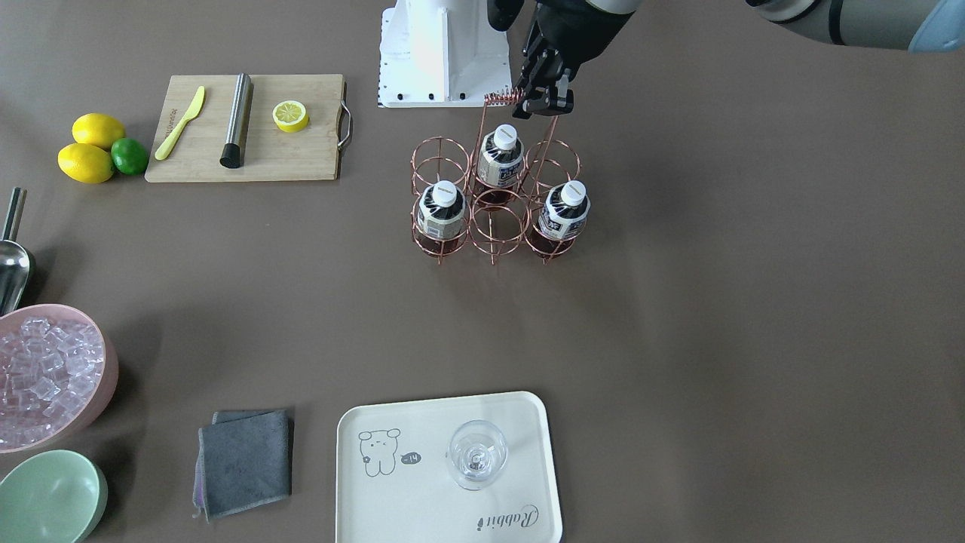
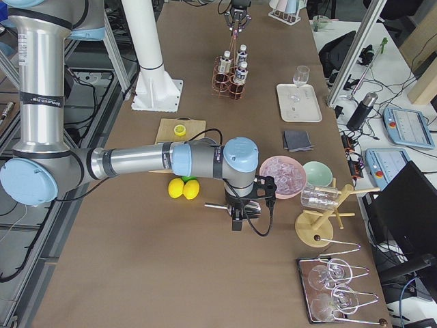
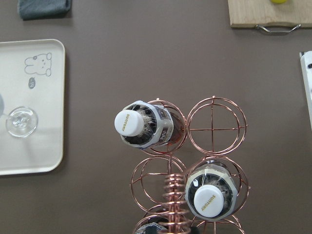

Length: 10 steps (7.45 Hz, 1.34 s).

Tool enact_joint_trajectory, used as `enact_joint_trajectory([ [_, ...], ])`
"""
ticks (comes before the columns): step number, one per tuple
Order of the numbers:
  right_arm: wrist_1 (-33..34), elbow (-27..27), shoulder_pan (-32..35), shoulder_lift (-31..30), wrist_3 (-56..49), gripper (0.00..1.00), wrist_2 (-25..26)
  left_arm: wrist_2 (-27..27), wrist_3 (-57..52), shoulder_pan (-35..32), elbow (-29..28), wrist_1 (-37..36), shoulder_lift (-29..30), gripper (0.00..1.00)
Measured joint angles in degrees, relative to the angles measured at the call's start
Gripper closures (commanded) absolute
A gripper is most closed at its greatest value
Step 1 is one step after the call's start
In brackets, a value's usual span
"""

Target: Take tea from basket to plate

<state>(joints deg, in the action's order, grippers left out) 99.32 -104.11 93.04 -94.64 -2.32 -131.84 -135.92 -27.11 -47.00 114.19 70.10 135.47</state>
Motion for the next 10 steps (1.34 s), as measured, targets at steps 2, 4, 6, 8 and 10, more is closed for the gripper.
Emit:
enact_joint_trajectory([
  [2, 0.3, -2.1, -0.9, 0.4, 2.7, 0.00, -1.0, -0.1, 0.8, 1.2, -2.2, 1.5, 1.7, 1.00],
  [4, 0.2, -5.6, -7.1, 1.3, 11.9, 0.00, -1.2, 0.1, 3.5, 2.7, -3.4, 2.9, 3.2, 1.00],
  [6, 0.4, -7.2, -13.0, 5.6, 21.9, 0.01, -1.5, 1.5, 5.4, 3.8, -5.1, 6.0, 3.6, 1.00],
  [8, 1.7, -7.9, -18.0, 11.0, 30.6, 0.01, -3.5, 2.5, 6.1, 4.1, -7.1, 8.4, 3.8, 1.00],
  [10, 8.3, -6.4, -24.7, 23.4, 44.9, 0.01, -5.2, 3.0, 6.2, 4.2, -8.0, 9.7, 3.7, 1.00],
])
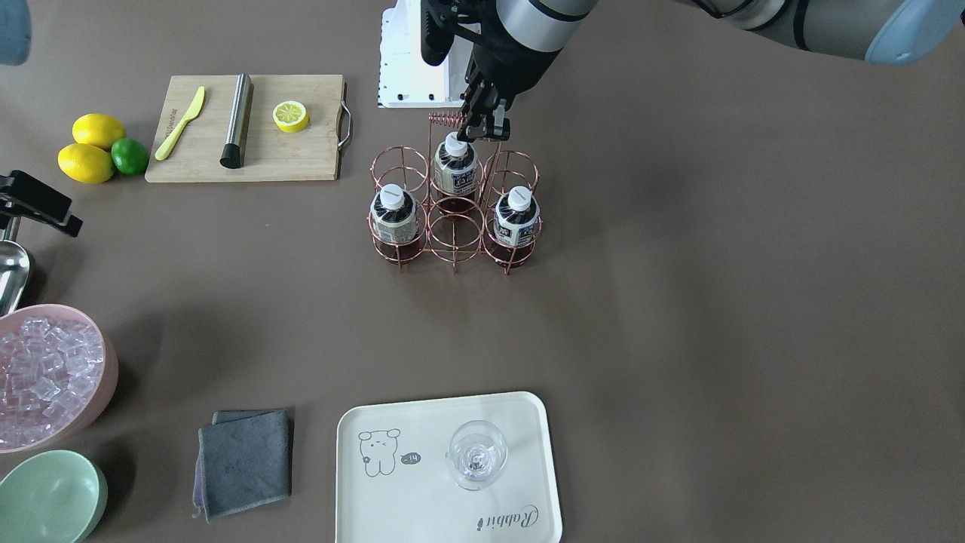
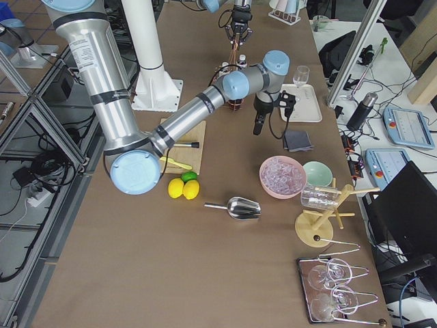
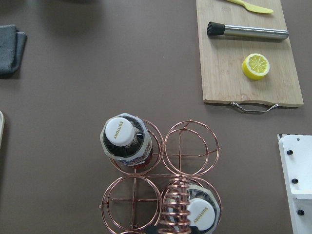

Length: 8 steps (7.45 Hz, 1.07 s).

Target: Take tea from basket to plate

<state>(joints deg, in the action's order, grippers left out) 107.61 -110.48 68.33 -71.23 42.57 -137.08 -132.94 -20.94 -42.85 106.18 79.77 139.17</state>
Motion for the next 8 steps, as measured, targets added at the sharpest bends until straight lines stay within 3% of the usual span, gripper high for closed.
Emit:
enact_joint_trajectory([
  [2, 5.7, 3.2, -7.2, 12.9, 12.6, 0.01, -0.4, 0.3, -0.1, -0.1, -0.1, 0.3, -0.2, 1.00],
  [4, 6.4, 8.5, -12.6, 21.9, 20.3, 0.02, -0.6, 0.5, -0.1, -0.2, 0.2, 0.3, -0.4, 1.00],
  [6, 4.4, 14.3, -15.1, 26.6, 22.1, 0.06, -3.0, 0.5, -0.1, -0.4, 0.7, 0.3, -0.6, 1.00],
  [8, 0.0, 17.0, -18.0, 27.6, 24.8, 0.10, -5.6, 0.3, -0.1, -0.5, 1.0, 0.3, -0.6, 1.00],
])
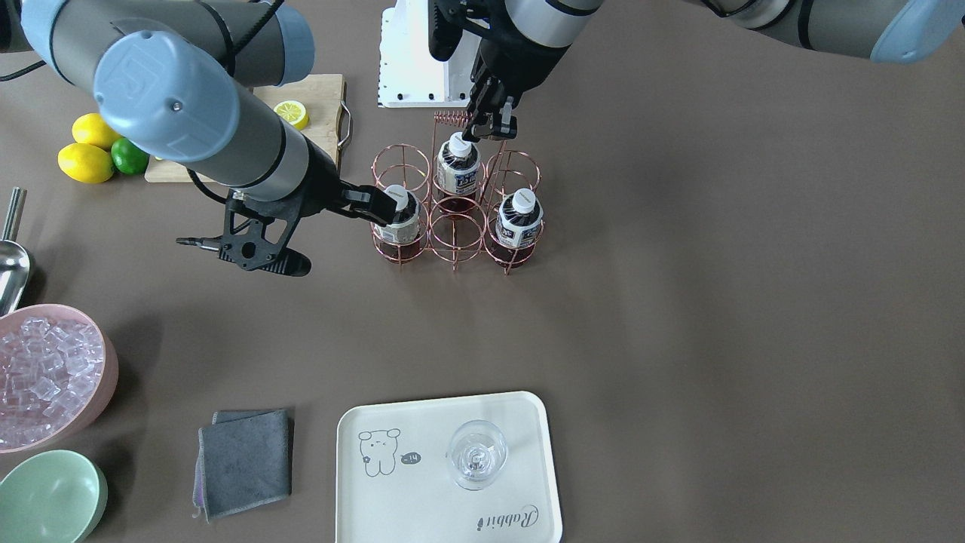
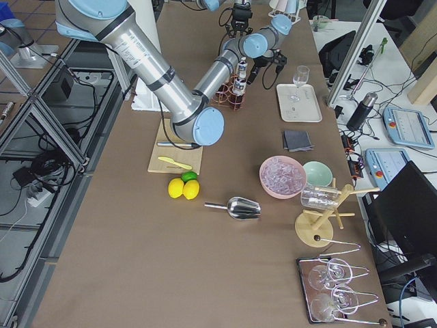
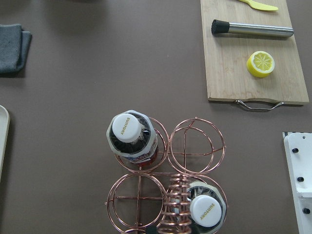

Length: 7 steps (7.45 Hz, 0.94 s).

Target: Take tea from basket to plate

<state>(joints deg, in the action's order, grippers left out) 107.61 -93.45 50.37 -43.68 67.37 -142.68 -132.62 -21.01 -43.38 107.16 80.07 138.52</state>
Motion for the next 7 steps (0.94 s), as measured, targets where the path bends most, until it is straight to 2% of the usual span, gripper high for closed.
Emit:
enact_joint_trajectory([
  [1, -2.3, 0.6, -1.5, 0.1, 2.4, 0.15, -0.3, -0.1, 0.0, 0.0, 0.0, 0.0, -0.1, 1.00],
  [3, -5.1, 1.7, -3.0, 0.2, 4.4, 0.31, -0.5, 0.0, 0.0, 0.0, 0.1, 0.0, -0.3, 1.00],
  [7, -5.4, 5.0, -3.8, 3.6, 4.9, 0.31, -0.5, 0.0, -0.1, 0.0, 0.1, 0.1, -0.7, 1.00],
])
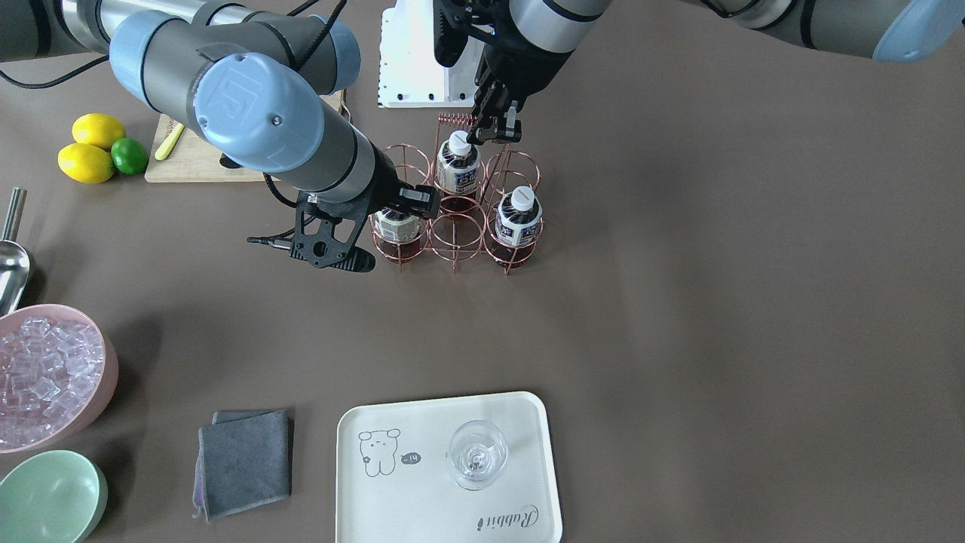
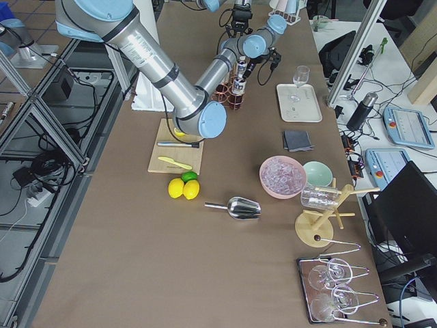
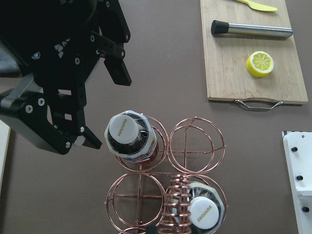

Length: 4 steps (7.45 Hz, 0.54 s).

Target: Take tea from basket to plate

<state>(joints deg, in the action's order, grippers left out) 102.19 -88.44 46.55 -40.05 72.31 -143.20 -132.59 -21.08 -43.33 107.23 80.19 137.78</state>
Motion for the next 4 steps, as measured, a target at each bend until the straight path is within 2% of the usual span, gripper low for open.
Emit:
enact_joint_trajectory([
  [4, 0.6, -0.3, -0.2, -0.1, 0.0, 0.28, -0.3, -0.1, 0.0, 0.0, 0.6, 0.0, -0.6, 1.00],
])
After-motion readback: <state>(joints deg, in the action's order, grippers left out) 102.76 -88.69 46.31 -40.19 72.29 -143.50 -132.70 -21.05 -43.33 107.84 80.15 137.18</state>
